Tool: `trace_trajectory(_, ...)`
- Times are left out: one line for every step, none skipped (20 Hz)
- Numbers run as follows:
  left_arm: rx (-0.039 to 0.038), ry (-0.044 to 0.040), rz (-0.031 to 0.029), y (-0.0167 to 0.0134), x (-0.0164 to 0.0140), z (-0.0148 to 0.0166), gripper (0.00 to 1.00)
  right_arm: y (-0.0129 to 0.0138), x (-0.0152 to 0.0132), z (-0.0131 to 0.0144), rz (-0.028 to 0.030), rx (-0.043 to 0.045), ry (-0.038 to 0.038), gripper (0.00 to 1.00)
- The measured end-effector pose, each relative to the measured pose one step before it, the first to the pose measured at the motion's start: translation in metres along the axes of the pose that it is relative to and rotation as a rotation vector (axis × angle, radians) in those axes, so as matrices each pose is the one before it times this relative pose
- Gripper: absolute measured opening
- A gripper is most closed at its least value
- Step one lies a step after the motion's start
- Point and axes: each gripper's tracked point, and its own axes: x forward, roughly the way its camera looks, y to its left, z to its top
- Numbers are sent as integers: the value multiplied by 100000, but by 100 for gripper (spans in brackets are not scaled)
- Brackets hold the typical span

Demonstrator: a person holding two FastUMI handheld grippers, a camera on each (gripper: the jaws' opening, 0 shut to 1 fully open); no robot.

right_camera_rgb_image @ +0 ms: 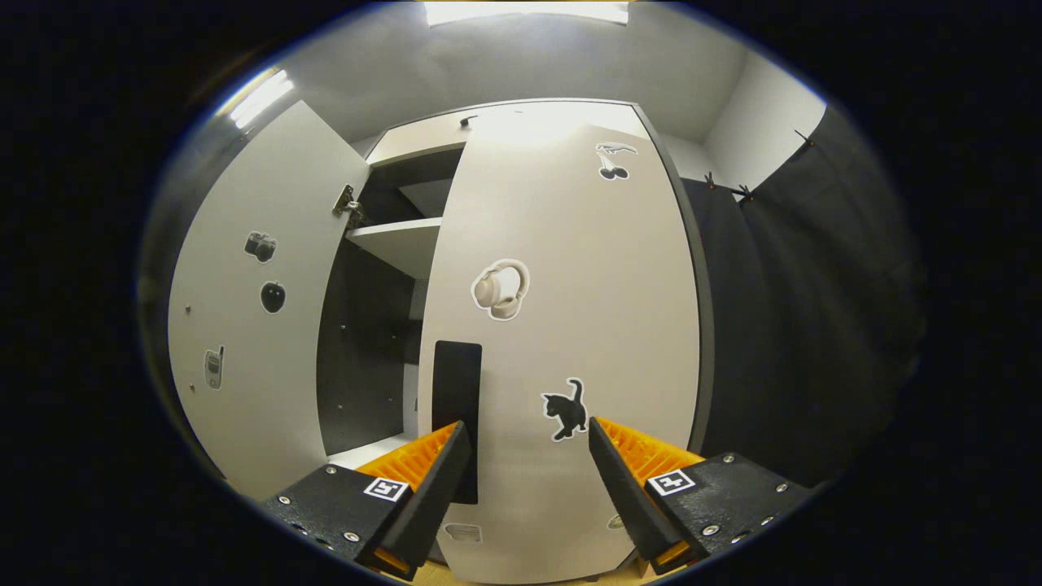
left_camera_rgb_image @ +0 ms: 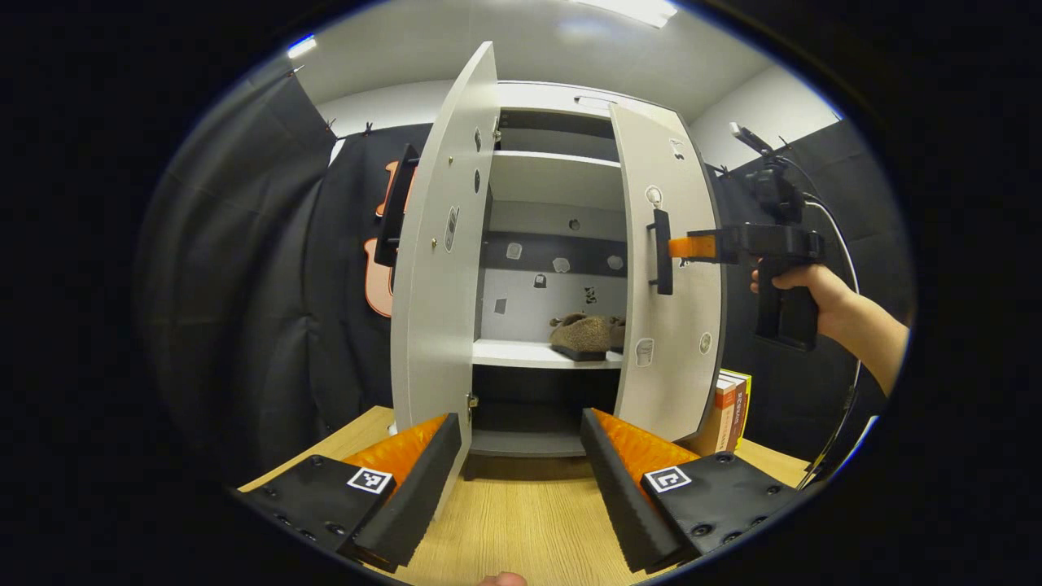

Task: Grab one shoe with the right hand and put it into the shoe cabinet, grab the other shoe with the left hand and put it into the shoe cabinet; then close the right door with the right hand and the left door with the left hand.

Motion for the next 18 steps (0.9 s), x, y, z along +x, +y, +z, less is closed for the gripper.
trace_trajectory(-101, 115, 66, -1, 18, -101, 96, 112, 283, 46, -665, -85, 57, 91)
trace_trajectory(-41, 93, 56, 69, -122, 16, 96, 177, 187, -67, -640, -107, 241, 91)
trace_trajectory(99, 158, 36, 78, -60, -5, 96, 126, 223, -107, -496, -204, 42, 91)
trace_trajectory(164, 31, 351, 110, -73, 24, 96, 93, 154, -123, -474, -327, 48, 91)
trace_trajectory(9, -95, 441, 121, -28, 97, 96, 76, 116, -34, -467, -365, -155, 91)
trace_trajectory(-246, 83, 254, 121, -39, 29, 97, 102, 191, -55, -329, -249, 15, 91)
trace_trajectory(-302, 202, 531, 218, -122, -41, 97, 78, 140, -105, -101, 34, 117, 91)
trace_trajectory(-327, 341, 430, 100, -115, -62, 97, -15, 136, -65, -111, 359, 308, 91)
trace_trajectory(-345, 228, 463, 116, -52, -4, 97, -66, -79, -48, -424, 813, 484, 91)
trace_trajectory(-294, 180, 508, 171, -145, -27, 97, -102, -157, 94, -346, 402, -12, 91)
trace_trajectory(-352, 327, 526, 182, -62, -45, 97, -154, -175, 36, -415, -124, -95, 91)
trace_trajectory(-386, 340, 339, 116, -68, -6, 97, -291, -300, -42, -891, -174, 427, 91)
trace_trajectory(-186, -150, 471, 17, -159, -16, 97, -269, -550, -2, -488, 319, -66, 92)
trace_trajectory(109, -246, 795, 176, -203, 34, 96, -220, -880, 158, 116, 534, -593, 92)
trace_trajectory(-87, -408, 741, 279, -299, 234, 97, -353, -1180, 132, -107, 228, -721, 92)
trace_trajectory(-240, -118, 679, 198, -313, 217, 97, -504, -1253, -54, -724, 85, 153, 93)
trace_trajectory(-299, -100, 1128, 365, -26, 84, 97, -556, -1391, -181, -784, 491, 420, 93)
trace_trajectory(-427, 126, 1403, 507, -152, 291, 99, -449, -1562, -226, -2, 1185, 498, 93)
